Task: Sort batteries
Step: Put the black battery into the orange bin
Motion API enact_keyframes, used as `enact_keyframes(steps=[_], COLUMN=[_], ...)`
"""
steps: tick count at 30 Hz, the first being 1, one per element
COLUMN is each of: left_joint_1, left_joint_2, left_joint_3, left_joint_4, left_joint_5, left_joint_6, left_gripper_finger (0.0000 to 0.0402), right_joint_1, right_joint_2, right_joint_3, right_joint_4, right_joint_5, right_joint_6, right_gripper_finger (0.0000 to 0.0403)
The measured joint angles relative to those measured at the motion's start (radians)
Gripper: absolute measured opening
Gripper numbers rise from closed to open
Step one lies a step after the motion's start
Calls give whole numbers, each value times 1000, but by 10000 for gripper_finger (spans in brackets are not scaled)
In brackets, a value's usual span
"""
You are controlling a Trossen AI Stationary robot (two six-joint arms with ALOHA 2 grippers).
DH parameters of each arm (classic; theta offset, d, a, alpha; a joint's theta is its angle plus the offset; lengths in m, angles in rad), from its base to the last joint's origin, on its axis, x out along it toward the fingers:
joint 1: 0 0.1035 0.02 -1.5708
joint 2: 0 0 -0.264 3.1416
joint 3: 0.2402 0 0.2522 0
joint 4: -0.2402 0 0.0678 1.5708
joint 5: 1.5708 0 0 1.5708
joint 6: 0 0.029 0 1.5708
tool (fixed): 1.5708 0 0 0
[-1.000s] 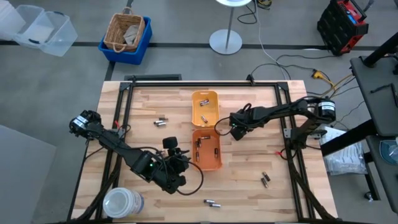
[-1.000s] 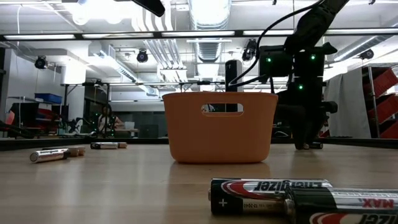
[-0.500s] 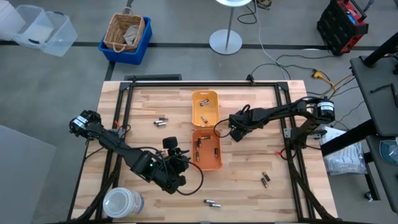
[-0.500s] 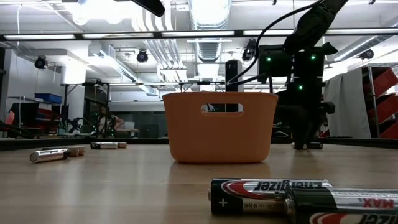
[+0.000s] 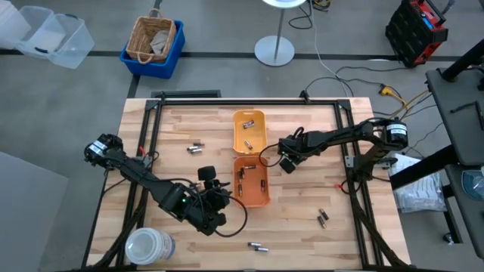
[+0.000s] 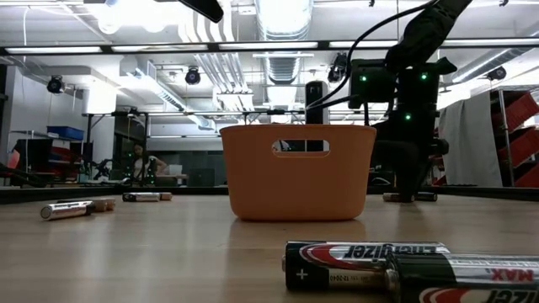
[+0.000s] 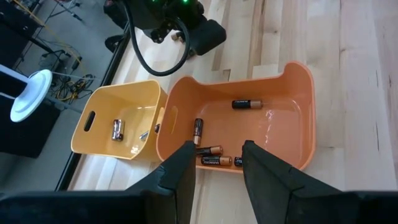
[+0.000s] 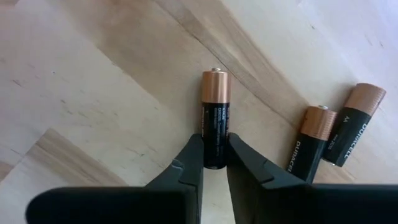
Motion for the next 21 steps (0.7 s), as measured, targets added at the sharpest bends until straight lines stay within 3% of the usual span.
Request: enact_keyframes(steps=[11, 21], left_joint_1=[0, 0], left_joint_2=[0, 0], left_joint_3=[0, -2], left_joint_4=[1, 1], left_joint_5=[0, 0], left_joint_6=[0, 0], left_gripper_finger=[111, 111], right_joint_1=[46, 272], right_joint_2=[-145, -346], right_joint_3=[-3, -3], right_joint_4=[-14, 69], right_joint_5=[-21, 91], right_joint_6=[-49, -87], right_gripper_finger=[36, 35])
